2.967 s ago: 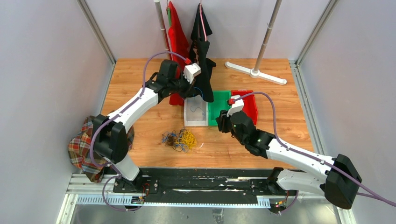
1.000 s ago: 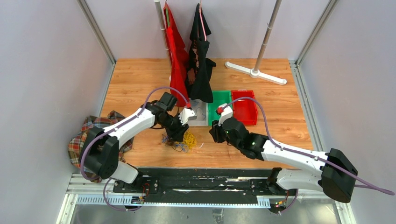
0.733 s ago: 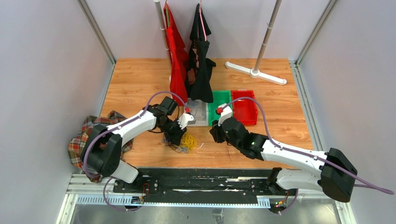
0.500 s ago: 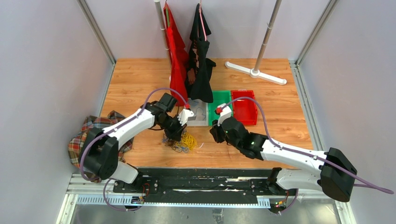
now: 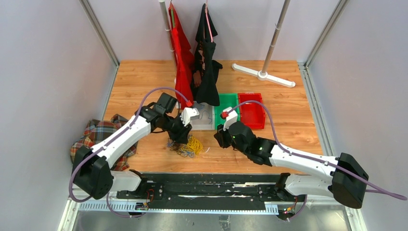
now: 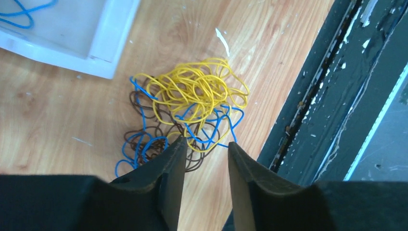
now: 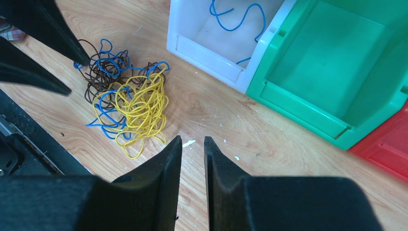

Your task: Untangle the cables

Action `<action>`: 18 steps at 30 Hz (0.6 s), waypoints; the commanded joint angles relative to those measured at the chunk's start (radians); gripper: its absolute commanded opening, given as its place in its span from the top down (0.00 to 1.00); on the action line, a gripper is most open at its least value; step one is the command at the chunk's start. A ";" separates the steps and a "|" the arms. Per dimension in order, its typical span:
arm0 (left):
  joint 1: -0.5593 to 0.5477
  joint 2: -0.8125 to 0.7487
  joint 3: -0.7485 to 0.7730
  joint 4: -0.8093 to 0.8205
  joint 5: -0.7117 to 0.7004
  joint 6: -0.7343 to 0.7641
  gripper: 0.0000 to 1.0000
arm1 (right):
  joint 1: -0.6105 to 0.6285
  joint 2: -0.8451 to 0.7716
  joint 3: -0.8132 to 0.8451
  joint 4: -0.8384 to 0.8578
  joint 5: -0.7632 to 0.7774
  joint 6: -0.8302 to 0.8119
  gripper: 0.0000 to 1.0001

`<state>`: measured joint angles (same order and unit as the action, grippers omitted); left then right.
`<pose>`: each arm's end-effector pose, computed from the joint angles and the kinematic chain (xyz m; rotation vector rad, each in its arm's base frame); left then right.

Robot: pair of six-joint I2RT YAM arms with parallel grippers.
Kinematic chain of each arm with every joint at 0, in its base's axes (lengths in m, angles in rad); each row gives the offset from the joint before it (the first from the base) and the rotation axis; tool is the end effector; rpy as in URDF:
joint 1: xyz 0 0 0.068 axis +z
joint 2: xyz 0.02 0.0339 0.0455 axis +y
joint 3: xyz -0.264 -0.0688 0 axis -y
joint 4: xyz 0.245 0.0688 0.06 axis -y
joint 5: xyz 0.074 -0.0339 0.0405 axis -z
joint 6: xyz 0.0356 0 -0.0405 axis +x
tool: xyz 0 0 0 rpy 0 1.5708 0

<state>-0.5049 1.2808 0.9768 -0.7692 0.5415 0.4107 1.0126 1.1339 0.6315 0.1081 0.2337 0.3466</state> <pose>0.2065 -0.1351 0.2586 1.3017 2.2308 -0.7451 0.1406 0.2096 0.2456 -0.5076 1.9484 0.6582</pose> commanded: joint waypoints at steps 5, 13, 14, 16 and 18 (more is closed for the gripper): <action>0.005 0.107 -0.066 0.071 -0.073 -0.053 0.42 | 0.025 -0.043 0.009 0.016 0.026 -0.005 0.74; 0.005 0.261 -0.057 0.111 -0.059 -0.021 0.48 | 0.030 -0.038 0.005 0.022 0.039 -0.004 0.77; 0.005 0.276 -0.054 0.114 -0.049 -0.024 0.53 | 0.030 -0.035 0.008 0.022 0.037 -0.004 0.78; 0.005 0.300 -0.046 0.116 -0.048 -0.024 0.71 | 0.030 -0.031 0.007 0.022 0.036 -0.003 0.80; 0.005 0.293 -0.033 0.096 -0.058 -0.007 0.88 | 0.030 -0.028 0.008 0.026 0.034 -0.003 0.82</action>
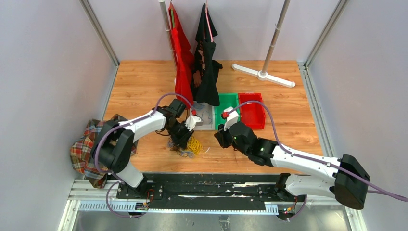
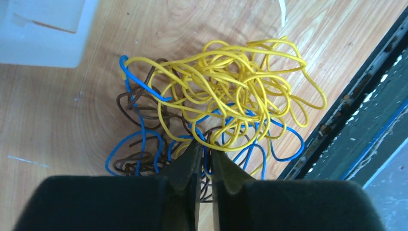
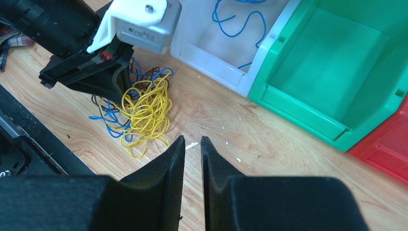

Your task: Untangle the cables

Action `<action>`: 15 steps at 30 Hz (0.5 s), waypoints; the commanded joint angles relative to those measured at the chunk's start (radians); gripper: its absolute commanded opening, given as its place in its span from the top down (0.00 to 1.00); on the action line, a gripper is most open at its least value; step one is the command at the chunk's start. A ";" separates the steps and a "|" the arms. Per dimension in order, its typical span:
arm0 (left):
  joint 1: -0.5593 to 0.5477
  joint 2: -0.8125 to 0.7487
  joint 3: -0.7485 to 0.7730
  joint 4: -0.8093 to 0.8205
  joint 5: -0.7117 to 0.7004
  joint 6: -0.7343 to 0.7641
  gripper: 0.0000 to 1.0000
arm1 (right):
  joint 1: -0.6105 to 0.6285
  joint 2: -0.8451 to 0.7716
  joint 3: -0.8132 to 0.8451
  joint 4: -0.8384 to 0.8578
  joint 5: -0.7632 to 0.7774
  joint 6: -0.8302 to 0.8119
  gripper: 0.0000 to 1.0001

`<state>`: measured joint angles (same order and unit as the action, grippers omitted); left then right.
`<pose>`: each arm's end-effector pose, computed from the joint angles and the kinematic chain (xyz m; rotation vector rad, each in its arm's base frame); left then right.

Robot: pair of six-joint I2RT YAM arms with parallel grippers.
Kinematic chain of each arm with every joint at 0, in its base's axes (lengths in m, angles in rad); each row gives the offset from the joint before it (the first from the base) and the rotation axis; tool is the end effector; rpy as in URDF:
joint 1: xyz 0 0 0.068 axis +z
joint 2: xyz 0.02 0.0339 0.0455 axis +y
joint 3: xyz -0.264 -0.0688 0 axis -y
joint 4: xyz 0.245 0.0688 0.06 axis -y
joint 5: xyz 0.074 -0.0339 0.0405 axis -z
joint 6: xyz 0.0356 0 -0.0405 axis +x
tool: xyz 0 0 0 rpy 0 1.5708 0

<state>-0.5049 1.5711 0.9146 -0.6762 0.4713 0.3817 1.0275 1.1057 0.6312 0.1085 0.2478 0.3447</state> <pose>0.2335 -0.1475 0.1728 1.2975 2.5415 -0.7046 0.1358 0.2080 0.2521 -0.5026 1.9204 0.6711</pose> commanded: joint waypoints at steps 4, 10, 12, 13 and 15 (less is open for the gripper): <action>0.005 -0.089 0.065 -0.077 -0.003 0.054 0.99 | 0.016 0.022 0.013 0.047 0.006 -0.003 0.82; 0.005 -0.280 0.116 -0.176 0.049 0.072 0.99 | 0.021 0.075 0.048 0.085 -0.026 -0.011 0.82; 0.005 -0.334 0.127 -0.191 0.078 0.065 0.99 | 0.026 0.087 0.063 0.098 -0.041 -0.014 0.78; 0.005 -0.353 0.131 -0.202 0.095 0.063 0.99 | 0.030 0.093 0.073 0.103 -0.051 -0.016 0.73; 0.005 -0.378 0.139 -0.219 0.120 0.058 0.99 | 0.039 0.100 0.092 0.115 -0.072 -0.020 0.63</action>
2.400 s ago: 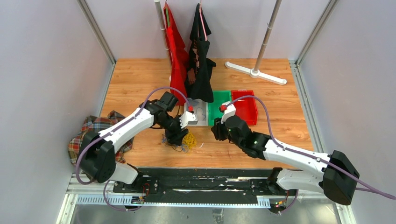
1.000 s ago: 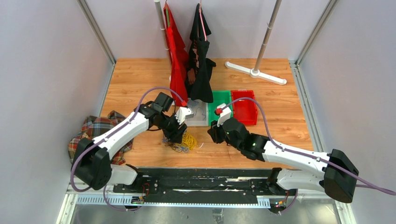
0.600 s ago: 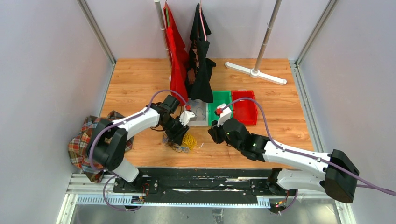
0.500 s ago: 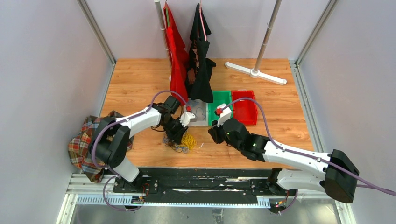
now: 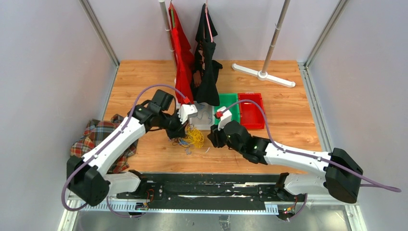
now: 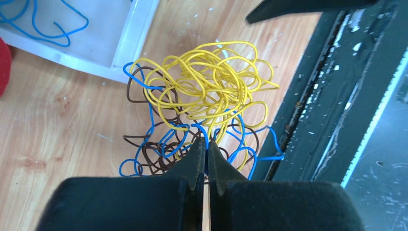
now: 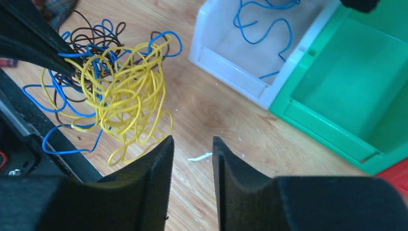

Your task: Untangle the cables

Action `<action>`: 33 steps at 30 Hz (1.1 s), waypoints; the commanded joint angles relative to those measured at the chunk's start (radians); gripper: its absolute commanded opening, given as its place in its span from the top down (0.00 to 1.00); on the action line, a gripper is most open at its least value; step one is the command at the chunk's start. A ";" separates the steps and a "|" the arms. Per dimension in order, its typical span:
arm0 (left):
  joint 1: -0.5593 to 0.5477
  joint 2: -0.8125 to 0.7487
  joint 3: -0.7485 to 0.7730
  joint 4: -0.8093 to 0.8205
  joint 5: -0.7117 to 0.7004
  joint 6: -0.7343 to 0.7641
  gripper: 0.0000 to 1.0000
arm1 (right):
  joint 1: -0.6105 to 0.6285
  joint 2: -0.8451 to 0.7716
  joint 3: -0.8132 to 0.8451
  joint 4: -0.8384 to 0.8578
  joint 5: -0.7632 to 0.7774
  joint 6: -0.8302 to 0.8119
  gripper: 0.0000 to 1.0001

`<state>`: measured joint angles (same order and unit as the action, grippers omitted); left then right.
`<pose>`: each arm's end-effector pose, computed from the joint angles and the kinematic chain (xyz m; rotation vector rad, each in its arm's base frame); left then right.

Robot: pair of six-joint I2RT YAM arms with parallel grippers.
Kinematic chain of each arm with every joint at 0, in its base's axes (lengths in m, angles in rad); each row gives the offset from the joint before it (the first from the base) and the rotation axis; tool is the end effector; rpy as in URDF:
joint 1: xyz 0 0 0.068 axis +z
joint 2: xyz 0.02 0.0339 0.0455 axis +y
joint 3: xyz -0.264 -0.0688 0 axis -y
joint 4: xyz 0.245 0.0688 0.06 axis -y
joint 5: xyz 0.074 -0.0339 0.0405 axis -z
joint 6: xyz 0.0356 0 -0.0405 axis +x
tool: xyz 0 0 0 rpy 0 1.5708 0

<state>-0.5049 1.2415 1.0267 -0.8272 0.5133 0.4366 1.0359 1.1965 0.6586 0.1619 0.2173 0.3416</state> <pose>0.2014 -0.1313 0.2790 1.3178 2.1901 -0.6923 0.1421 0.2247 0.2453 -0.5402 1.9289 0.6955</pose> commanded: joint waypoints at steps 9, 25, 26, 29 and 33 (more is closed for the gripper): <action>0.005 -0.084 0.018 -0.086 0.125 0.009 0.99 | 0.060 0.084 0.166 0.128 -0.230 -0.004 0.42; 0.005 -0.133 0.012 -0.130 0.139 0.060 0.99 | 0.059 0.214 0.081 0.195 -0.235 0.048 0.96; 0.005 -0.136 0.001 -0.130 0.133 0.073 0.99 | 0.060 0.201 0.065 0.195 -0.227 0.050 0.99; 0.005 -0.122 -0.009 -0.130 0.107 0.090 0.96 | 0.059 0.189 0.031 0.190 -0.211 0.052 1.00; 0.005 -0.095 -0.018 -0.129 0.064 0.110 0.84 | 0.059 0.187 -0.010 0.195 -0.190 0.057 1.00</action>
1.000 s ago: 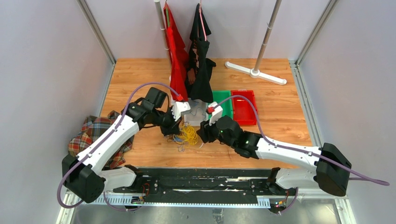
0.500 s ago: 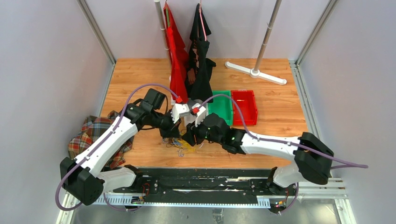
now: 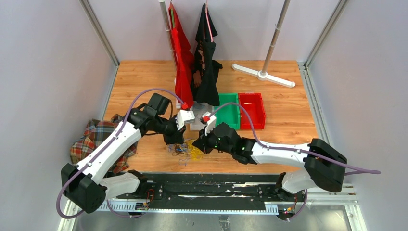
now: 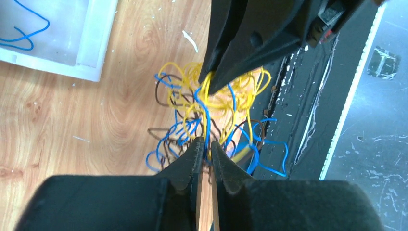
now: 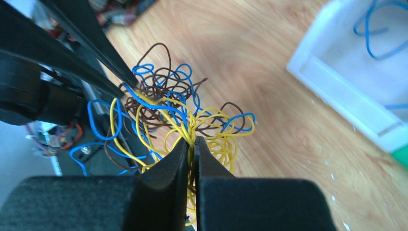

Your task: Untangle the cables

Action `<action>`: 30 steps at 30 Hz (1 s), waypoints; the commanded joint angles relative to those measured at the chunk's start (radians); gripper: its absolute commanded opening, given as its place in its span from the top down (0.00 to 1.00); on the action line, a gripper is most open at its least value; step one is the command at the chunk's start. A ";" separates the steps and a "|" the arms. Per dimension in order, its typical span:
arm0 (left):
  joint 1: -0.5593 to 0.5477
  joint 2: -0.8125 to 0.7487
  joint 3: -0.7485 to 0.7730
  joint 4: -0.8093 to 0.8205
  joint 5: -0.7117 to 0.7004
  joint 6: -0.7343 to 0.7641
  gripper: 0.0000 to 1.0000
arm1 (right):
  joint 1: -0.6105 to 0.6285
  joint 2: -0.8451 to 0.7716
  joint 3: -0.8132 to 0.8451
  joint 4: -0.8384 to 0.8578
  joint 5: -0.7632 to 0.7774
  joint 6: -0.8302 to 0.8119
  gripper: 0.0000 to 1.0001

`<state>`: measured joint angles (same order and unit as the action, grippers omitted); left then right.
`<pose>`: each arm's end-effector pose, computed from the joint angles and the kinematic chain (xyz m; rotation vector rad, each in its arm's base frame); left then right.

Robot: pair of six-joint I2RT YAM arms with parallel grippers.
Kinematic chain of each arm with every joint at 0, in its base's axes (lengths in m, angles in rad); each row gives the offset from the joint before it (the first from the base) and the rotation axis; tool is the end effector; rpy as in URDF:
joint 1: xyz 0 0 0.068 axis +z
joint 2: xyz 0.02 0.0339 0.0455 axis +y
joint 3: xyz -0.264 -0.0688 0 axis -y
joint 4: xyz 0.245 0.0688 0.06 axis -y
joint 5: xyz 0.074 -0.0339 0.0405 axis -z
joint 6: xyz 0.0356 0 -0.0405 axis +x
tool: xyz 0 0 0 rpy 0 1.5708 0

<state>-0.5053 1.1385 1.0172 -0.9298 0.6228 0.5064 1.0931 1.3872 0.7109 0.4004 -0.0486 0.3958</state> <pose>0.1745 -0.1203 0.2938 1.4050 2.0929 -0.8080 0.1391 0.2724 0.2367 -0.7139 1.8571 1.0548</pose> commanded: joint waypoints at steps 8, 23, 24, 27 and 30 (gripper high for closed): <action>0.005 0.043 -0.041 0.066 -0.030 -0.016 0.49 | 0.002 0.015 -0.061 -0.040 0.075 -0.008 0.99; 0.004 0.225 -0.025 0.233 0.122 -0.248 0.38 | 0.002 -0.007 -0.018 -0.056 0.053 -0.023 0.99; 0.004 0.227 -0.022 0.248 0.138 -0.265 0.39 | 0.002 -0.007 -0.016 -0.054 0.050 -0.021 1.00; 0.004 0.223 -0.025 0.304 0.190 -0.335 0.39 | 0.002 -0.009 -0.019 -0.043 0.049 -0.015 0.99; 0.004 0.206 -0.049 0.371 0.180 -0.402 0.44 | 0.002 -0.026 -0.033 -0.029 0.057 -0.009 1.00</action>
<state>-0.5053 1.3666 0.9833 -0.6796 0.7513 0.2207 1.0931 1.3945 0.6647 0.3450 0.0025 0.3916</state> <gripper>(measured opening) 0.594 0.034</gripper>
